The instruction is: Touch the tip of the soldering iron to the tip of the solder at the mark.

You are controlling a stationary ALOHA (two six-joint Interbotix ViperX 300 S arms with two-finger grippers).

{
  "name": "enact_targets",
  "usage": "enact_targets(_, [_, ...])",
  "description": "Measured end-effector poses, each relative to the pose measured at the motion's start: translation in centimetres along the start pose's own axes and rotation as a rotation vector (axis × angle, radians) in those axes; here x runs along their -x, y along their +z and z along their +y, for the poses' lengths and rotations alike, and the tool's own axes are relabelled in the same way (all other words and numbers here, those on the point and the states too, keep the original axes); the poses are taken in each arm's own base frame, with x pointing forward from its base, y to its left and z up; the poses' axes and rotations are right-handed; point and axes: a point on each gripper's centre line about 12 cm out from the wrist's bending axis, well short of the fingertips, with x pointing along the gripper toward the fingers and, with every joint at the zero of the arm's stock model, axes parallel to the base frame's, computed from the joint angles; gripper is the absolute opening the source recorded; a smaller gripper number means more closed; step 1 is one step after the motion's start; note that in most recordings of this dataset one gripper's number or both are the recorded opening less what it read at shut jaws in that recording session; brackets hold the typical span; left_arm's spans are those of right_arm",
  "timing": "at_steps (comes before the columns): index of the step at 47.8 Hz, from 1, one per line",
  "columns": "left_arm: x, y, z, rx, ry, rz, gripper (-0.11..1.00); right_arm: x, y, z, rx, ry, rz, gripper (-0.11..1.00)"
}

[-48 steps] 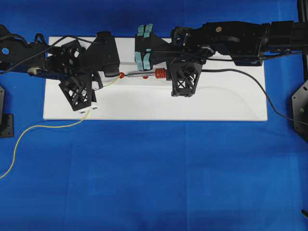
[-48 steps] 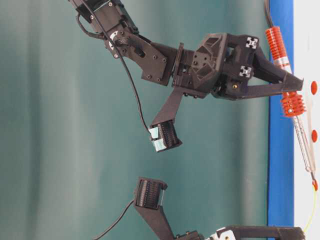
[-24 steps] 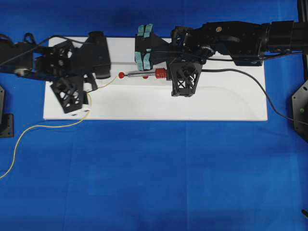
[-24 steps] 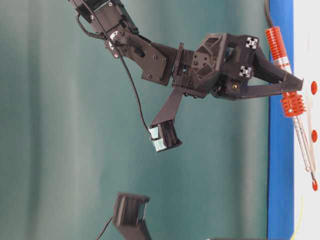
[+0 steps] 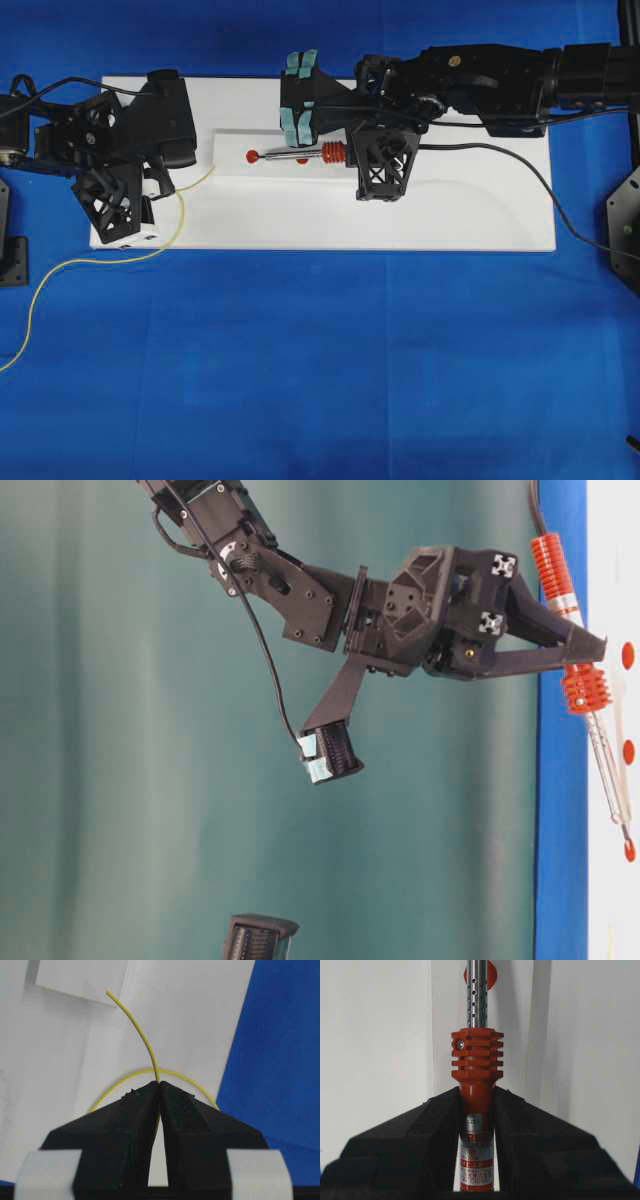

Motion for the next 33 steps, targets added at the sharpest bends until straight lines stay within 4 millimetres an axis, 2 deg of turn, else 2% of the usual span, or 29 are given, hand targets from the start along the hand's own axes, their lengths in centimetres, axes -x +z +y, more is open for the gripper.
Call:
enact_targets(7, [0.0,0.0,0.0,-0.001,0.001,0.000,0.01,0.1,-0.1,0.0,0.000,0.000,-0.002,0.07])
enact_targets(16, [0.0,0.0,0.0,0.000,0.000,0.000,0.01,2.3,-1.0,0.1,0.001,-0.013,-0.029,0.07])
enact_targets(24, [-0.1,0.0,0.0,0.000,0.000,0.002,0.01,4.0,-2.8,0.0,-0.027,-0.039,-0.015,0.07])
enact_targets(33, [0.0,0.0,0.0,-0.001,-0.001,0.000,0.01,4.9,-5.2,-0.3,-0.070,-0.069,0.031,0.07])
